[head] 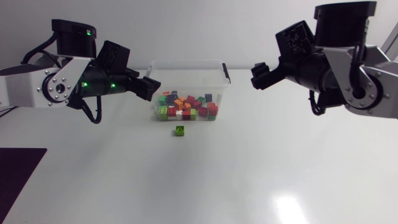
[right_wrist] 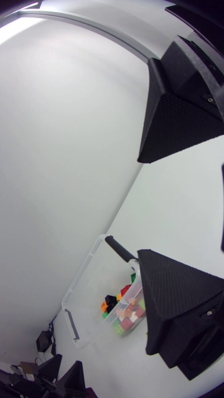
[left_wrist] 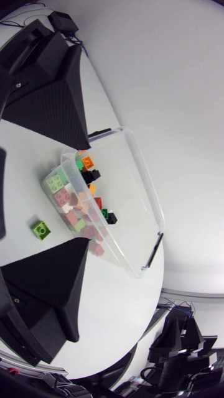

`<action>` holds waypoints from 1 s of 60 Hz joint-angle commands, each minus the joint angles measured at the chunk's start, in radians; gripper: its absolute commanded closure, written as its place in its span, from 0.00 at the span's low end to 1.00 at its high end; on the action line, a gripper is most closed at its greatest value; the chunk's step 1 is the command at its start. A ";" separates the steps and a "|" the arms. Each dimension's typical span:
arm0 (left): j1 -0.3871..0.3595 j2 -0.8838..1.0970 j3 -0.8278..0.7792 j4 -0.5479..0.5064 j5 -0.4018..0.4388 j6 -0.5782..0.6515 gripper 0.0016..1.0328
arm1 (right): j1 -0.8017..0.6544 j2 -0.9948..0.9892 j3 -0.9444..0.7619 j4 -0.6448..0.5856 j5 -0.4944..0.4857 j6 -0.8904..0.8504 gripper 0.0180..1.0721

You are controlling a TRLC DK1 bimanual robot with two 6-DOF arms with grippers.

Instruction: Place the duplo bricks in the container

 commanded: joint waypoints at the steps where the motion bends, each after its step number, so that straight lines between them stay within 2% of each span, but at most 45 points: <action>1: 0.003 -0.027 -0.051 -0.020 -0.023 -0.030 0.05 | -0.032 -0.061 -0.072 0.023 0.002 -0.017 0.05; 11: -0.057 -0.041 -0.141 0.013 -0.127 -0.082 0.05 | -0.075 -0.182 -0.163 0.016 0.001 0.077 0.05; 16: -0.122 -0.036 -0.217 0.106 -0.204 -0.136 0.07 | -0.076 -0.240 -0.209 0.014 0.001 0.109 0.05; 19: -0.148 -0.015 -0.241 0.157 -0.222 -0.153 0.10 | -0.079 -0.268 -0.227 0.007 0.002 0.121 0.05; 26: -0.185 0.047 -0.247 0.204 -0.242 -0.167 0.11 | -0.116 -0.324 -0.279 0.005 0.007 0.127 0.05; 31: -0.189 0.102 -0.240 0.246 -0.248 -0.167 0.11 | -0.148 -0.372 -0.321 0.005 0.007 0.127 0.05; 35: -0.189 0.137 -0.224 0.257 -0.248 -0.171 0.12 | -0.162 -0.412 -0.350 -0.001 0.007 0.126 0.05; 37: -0.186 0.156 -0.210 0.263 -0.248 -0.184 0.16 | -0.171 -0.436 -0.363 -0.007 0.010 0.126 0.05; 47: -0.174 0.228 -0.180 0.287 -0.250 -0.213 0.16 | -0.210 -0.515 -0.423 -0.018 0.044 0.126 0.05; 54: -0.180 0.300 -0.132 0.280 -0.308 -0.257 0.16 | -0.222 -0.568 -0.480 -0.018 0.073 0.129 0.05; 60: -0.189 0.349 -0.103 0.276 -0.314 -0.279 0.16 | -0.233 -0.614 -0.531 -0.018 0.076 0.137 0.05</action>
